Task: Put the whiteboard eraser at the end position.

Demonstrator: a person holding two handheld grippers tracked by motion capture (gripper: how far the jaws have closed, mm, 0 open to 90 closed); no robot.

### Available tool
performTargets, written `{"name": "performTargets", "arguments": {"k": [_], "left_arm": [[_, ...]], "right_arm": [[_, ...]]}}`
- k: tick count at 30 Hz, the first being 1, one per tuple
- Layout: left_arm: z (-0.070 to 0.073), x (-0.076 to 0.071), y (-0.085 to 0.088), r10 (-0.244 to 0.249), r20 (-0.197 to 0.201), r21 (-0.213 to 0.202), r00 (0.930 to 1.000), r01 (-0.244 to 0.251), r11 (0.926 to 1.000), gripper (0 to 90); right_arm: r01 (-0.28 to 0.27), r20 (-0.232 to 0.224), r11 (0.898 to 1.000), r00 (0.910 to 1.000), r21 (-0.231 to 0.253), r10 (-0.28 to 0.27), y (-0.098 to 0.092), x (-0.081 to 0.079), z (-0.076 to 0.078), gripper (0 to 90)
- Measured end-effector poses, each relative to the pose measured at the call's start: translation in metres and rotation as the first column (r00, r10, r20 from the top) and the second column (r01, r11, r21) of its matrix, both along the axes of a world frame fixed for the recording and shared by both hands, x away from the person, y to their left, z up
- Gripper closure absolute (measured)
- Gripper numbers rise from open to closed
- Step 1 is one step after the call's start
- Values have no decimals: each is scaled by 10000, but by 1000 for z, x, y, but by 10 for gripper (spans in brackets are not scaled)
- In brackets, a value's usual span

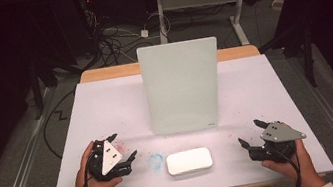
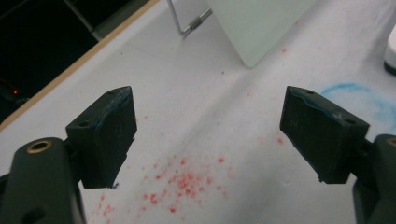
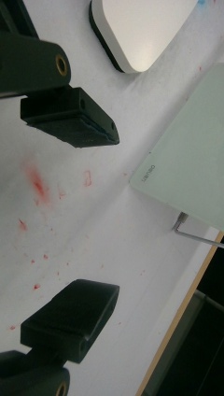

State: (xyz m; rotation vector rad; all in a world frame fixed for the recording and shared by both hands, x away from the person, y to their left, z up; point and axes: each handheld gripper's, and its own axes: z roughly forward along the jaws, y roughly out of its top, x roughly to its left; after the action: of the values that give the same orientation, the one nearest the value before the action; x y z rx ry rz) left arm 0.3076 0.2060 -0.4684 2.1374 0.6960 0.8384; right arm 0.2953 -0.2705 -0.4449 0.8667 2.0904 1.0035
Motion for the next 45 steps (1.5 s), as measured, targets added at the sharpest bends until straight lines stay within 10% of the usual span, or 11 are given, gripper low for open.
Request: {"name": "performTargets", "arguments": {"k": [45], "left_arm": [[-3, -5, 9, 82, -189, -24, 9998, -83, 10000, 184]], "right_arm": [[-91, -163, 9996, 9998, -268, 87, 3, -1, -5, 242]]}}
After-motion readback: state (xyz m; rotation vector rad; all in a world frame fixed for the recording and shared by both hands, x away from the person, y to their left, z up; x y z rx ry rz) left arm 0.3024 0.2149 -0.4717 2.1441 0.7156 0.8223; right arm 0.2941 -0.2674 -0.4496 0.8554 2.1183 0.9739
